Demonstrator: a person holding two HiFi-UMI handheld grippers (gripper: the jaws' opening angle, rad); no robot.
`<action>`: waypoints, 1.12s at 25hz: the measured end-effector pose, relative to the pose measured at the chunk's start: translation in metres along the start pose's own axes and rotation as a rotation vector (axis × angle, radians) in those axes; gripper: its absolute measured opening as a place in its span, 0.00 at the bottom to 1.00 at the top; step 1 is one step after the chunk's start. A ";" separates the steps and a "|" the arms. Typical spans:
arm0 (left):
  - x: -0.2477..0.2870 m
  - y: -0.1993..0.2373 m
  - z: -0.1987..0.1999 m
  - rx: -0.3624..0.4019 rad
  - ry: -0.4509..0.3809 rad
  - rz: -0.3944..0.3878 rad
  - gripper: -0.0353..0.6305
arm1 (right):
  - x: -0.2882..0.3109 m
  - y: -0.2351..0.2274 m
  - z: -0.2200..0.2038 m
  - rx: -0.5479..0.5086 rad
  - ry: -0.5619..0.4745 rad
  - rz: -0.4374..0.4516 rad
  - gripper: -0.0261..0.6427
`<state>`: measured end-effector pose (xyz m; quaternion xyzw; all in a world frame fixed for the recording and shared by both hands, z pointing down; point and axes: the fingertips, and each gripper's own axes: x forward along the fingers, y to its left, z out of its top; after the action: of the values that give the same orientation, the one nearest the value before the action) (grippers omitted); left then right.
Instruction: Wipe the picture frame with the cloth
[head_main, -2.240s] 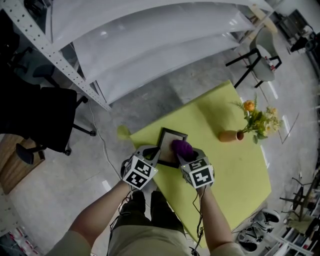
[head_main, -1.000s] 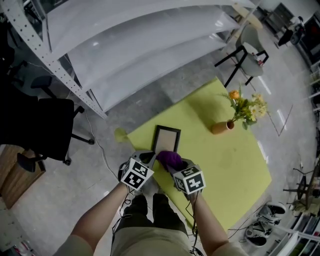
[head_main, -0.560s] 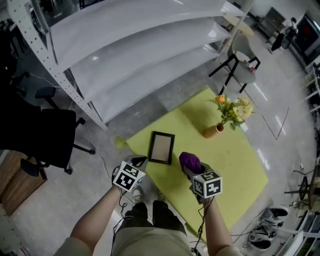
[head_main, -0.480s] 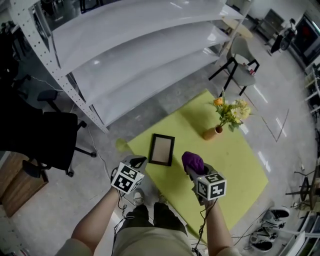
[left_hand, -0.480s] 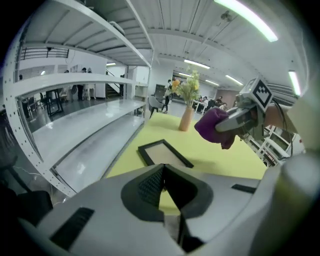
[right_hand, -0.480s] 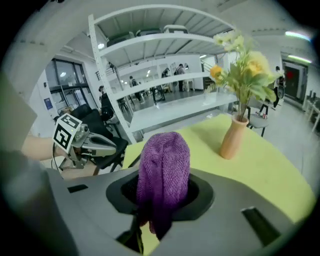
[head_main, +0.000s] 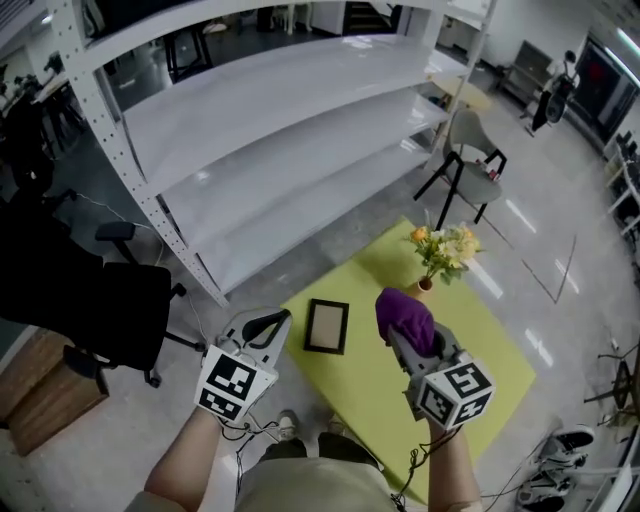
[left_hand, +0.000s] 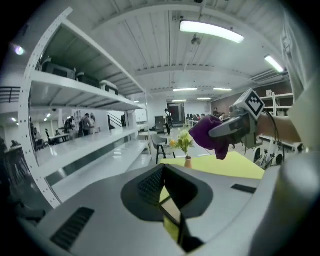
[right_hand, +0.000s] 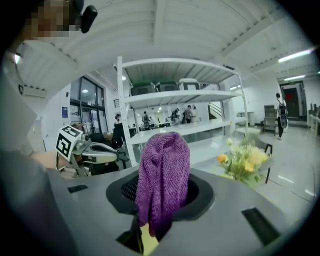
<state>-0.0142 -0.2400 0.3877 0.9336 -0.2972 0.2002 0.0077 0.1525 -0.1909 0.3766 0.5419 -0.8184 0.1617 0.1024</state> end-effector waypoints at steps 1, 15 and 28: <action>-0.007 0.001 0.016 0.022 -0.029 0.010 0.06 | -0.006 0.005 0.015 -0.025 -0.029 0.001 0.21; -0.117 0.004 0.170 0.094 -0.394 0.166 0.06 | -0.101 0.069 0.174 -0.312 -0.397 -0.028 0.21; -0.144 -0.016 0.159 0.154 -0.367 0.197 0.06 | -0.113 0.085 0.167 -0.289 -0.482 -0.042 0.20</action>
<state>-0.0537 -0.1680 0.1887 0.9187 -0.3670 0.0487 -0.1375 0.1197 -0.1266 0.1698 0.5615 -0.8222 -0.0925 -0.0155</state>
